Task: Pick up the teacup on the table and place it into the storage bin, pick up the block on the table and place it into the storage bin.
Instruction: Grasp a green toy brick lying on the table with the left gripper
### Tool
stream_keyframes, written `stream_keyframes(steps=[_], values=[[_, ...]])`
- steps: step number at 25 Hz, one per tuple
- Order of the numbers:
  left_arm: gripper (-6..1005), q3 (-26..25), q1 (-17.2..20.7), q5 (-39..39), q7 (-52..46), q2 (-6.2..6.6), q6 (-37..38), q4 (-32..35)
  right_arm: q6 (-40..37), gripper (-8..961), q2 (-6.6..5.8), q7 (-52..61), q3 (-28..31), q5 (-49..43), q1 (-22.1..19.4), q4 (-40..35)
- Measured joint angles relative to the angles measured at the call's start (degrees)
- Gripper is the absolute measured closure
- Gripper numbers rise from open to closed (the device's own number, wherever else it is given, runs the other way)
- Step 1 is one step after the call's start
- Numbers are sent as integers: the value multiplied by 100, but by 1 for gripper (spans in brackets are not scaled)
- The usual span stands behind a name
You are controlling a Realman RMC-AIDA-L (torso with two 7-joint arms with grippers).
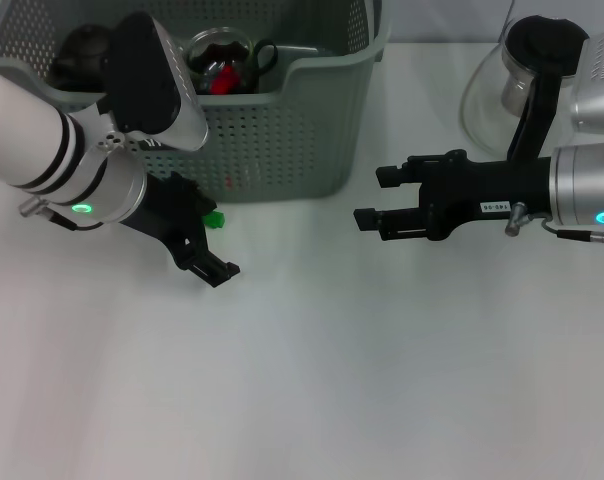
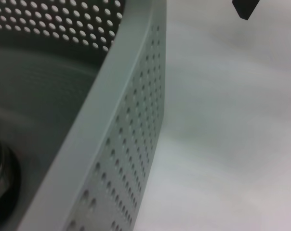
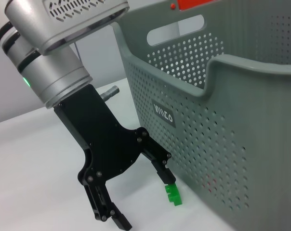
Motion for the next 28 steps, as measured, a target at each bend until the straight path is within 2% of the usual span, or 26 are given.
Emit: stream_keyframes(steps=[28], values=[[37,28,-104,-43,-76,-15,-78,-274,0,188,0,-57,0,-3,-59,5]])
